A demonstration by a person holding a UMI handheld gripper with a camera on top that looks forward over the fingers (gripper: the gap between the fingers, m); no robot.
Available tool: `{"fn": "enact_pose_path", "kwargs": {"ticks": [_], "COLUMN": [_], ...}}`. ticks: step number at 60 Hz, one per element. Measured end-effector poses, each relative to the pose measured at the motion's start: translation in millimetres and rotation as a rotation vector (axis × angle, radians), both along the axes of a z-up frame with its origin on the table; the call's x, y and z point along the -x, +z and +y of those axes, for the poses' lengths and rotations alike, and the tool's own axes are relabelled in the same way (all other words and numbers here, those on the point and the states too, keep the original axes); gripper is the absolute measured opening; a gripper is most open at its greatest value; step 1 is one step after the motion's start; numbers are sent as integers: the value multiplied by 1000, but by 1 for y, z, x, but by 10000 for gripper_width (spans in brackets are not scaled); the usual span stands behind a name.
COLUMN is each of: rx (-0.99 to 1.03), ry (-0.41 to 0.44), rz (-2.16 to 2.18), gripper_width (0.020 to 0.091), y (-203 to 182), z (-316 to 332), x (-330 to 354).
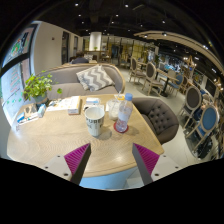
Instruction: Pour water
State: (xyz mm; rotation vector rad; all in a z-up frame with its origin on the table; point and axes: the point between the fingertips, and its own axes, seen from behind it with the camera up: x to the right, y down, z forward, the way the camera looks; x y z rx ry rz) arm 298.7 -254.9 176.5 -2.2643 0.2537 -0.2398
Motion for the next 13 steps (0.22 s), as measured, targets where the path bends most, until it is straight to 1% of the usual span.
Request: {"fn": "enact_pose_path", "kwargs": {"ticks": [13], "rx": [14], "ry": [22], "rz": [-19], "gripper_width": [858], "y": [2], "z": [1], "x": [1]}}
